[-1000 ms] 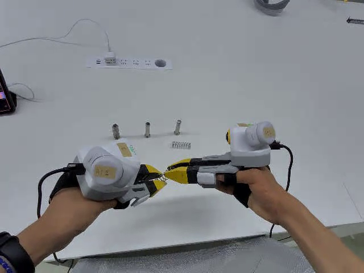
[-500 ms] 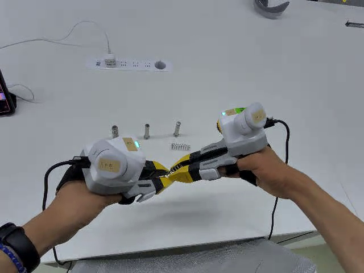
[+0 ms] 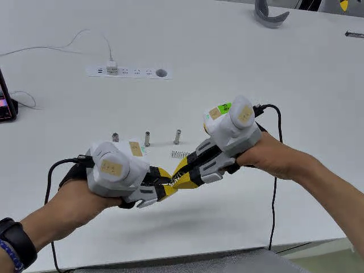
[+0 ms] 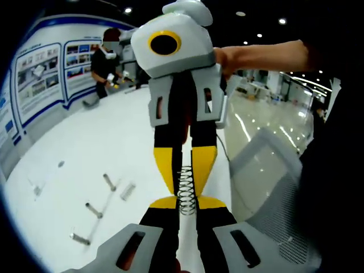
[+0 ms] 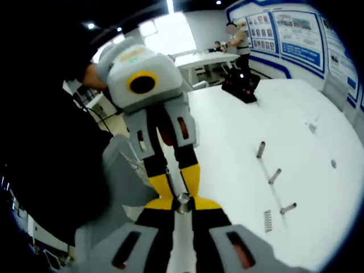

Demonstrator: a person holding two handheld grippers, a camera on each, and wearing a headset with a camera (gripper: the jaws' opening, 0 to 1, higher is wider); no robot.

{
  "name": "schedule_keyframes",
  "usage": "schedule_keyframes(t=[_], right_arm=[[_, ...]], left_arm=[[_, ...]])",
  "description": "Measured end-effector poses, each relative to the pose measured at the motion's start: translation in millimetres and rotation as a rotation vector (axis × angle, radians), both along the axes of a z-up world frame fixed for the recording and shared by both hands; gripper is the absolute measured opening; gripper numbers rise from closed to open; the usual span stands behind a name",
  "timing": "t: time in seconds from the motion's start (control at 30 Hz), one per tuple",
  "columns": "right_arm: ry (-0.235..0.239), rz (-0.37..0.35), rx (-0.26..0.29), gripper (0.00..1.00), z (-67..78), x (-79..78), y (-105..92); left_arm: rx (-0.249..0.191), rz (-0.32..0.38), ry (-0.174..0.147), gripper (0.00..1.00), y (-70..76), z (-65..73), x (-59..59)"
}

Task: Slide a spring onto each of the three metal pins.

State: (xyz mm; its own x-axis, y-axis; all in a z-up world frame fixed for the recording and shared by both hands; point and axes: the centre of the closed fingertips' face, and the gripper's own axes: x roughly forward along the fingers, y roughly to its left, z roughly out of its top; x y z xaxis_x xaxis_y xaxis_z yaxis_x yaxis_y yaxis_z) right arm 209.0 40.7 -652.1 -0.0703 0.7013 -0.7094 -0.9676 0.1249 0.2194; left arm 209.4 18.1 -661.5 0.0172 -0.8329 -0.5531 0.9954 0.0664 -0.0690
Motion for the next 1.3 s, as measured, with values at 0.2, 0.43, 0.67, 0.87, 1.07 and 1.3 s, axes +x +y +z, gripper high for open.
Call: schedule_keyframes(t=[0.2,0.43,0.67,0.87,1.07,1.3], right_arm=[[-0.060,0.089,-0.095,0.12,-3.3,-3.3,-1.9],[-0.080,0.092,-0.135,0.12,-8.8,-0.4,-5.7],[-0.071,0.059,-0.129,0.12,-14.7,1.7,-6.6],[-0.070,0.046,-0.128,0.12,-15.6,2.9,-8.2],[-0.066,0.035,-0.110,0.12,-14.0,2.5,-8.3],[-0.061,0.028,-0.117,0.12,-18.3,1.3,-12.2]], left_arm=[[-0.030,-0.047,0.000,0.10,-1.6,-1.7,0.7],[-0.045,-0.044,0.000,0.11,-5.8,-6.3,2.2],[-0.047,-0.019,0.005,0.12,-4.4,-11.4,2.0],[-0.034,-0.002,0.013,0.17,3.0,-14.7,2.5],[-0.028,0.032,0.030,0.19,9.4,-19.4,3.6],[-0.019,0.070,0.043,0.23,15.3,-26.1,4.8]])
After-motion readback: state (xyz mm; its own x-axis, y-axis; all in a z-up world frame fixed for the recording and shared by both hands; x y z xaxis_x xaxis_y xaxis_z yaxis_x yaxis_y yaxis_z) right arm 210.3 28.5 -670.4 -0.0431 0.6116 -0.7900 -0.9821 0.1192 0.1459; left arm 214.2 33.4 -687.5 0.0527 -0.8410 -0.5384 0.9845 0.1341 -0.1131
